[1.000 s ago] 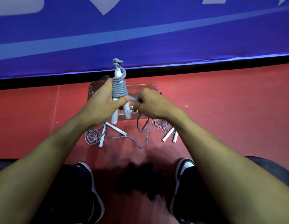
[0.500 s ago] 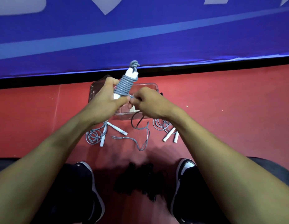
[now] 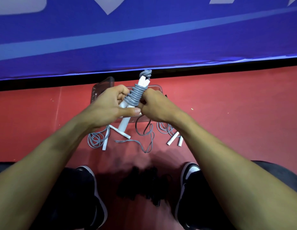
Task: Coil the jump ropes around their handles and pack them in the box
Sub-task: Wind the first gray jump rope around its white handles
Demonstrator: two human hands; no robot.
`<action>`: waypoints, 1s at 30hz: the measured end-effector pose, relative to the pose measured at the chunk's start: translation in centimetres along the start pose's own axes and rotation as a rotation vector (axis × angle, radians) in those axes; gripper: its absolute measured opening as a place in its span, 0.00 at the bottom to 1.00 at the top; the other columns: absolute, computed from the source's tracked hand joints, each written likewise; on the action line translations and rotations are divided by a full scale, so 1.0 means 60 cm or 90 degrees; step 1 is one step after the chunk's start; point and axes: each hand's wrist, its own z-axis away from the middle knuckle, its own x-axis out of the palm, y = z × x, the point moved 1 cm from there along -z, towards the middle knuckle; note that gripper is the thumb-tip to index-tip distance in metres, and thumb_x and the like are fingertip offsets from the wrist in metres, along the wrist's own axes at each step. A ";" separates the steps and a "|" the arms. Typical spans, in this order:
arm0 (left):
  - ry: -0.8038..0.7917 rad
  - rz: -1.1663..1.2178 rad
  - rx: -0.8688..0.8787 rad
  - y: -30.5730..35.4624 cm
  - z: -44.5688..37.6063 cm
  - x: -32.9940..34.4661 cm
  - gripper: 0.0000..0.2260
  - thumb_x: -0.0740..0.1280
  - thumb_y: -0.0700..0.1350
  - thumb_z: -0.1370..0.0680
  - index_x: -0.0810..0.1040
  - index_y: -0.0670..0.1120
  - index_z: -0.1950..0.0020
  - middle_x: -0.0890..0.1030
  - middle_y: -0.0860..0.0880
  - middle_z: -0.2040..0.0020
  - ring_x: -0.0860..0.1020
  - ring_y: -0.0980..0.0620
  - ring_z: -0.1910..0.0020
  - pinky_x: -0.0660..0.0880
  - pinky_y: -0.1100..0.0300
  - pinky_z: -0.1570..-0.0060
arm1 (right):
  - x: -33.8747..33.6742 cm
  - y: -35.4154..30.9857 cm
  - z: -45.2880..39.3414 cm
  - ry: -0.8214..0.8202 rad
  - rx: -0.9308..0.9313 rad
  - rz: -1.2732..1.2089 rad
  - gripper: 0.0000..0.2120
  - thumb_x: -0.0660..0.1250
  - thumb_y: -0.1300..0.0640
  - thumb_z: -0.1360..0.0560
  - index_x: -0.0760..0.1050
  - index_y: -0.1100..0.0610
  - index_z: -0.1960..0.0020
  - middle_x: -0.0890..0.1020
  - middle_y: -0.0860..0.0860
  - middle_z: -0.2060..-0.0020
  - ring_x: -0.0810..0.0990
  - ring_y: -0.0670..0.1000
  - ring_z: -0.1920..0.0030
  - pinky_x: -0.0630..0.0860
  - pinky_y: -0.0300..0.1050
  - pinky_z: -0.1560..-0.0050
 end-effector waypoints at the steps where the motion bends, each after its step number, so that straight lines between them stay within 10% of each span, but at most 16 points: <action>1: 0.007 -0.002 -0.001 0.000 0.000 0.001 0.19 0.78 0.34 0.30 0.72 0.35 0.45 0.86 0.48 0.54 0.83 0.50 0.54 0.80 0.44 0.44 | 0.001 -0.001 -0.001 -0.001 -0.006 0.000 0.10 0.64 0.62 0.23 0.70 0.57 0.63 0.76 0.53 0.66 0.74 0.58 0.60 0.66 0.48 0.61; 11: 0.029 0.022 -0.017 0.000 0.003 0.000 0.32 0.79 0.48 0.37 0.69 0.42 0.39 0.81 0.35 0.49 0.82 0.46 0.53 0.79 0.36 0.43 | 0.008 0.013 -0.007 -0.002 0.078 0.082 0.20 0.65 0.51 0.20 0.65 0.56 0.68 0.69 0.51 0.71 0.71 0.61 0.60 0.69 0.51 0.57; 17: 0.070 0.008 0.009 -0.010 -0.007 -0.006 0.16 0.77 0.35 0.27 0.73 0.45 0.48 0.82 0.52 0.64 0.82 0.49 0.63 0.82 0.42 0.52 | 0.012 0.015 -0.010 -0.009 0.109 0.126 0.16 0.62 0.45 0.19 0.79 0.57 0.50 0.83 0.56 0.50 0.79 0.61 0.44 0.72 0.61 0.38; 23: 0.043 0.071 -0.012 -0.007 -0.007 0.002 0.09 0.66 0.33 0.20 0.74 0.37 0.40 0.79 0.49 0.59 0.79 0.58 0.63 0.77 0.62 0.60 | 0.011 0.017 -0.012 -0.025 0.104 0.099 0.14 0.62 0.49 0.19 0.80 0.59 0.49 0.79 0.56 0.58 0.80 0.63 0.47 0.75 0.60 0.40; 26: 0.027 0.117 -0.042 -0.007 -0.009 0.006 0.12 0.66 0.32 0.20 0.75 0.39 0.37 0.78 0.46 0.57 0.77 0.55 0.62 0.77 0.55 0.57 | 0.010 0.017 -0.010 -0.020 0.098 0.117 0.11 0.62 0.53 0.21 0.80 0.58 0.49 0.83 0.57 0.54 0.80 0.62 0.47 0.74 0.59 0.40; 30: 0.047 0.085 -0.057 -0.007 -0.010 0.007 0.20 0.71 0.54 0.23 0.78 0.39 0.41 0.75 0.48 0.61 0.72 0.53 0.64 0.70 0.54 0.60 | 0.012 0.017 -0.011 -0.013 0.095 0.136 0.09 0.62 0.54 0.21 0.79 0.57 0.49 0.82 0.57 0.51 0.79 0.62 0.45 0.73 0.58 0.40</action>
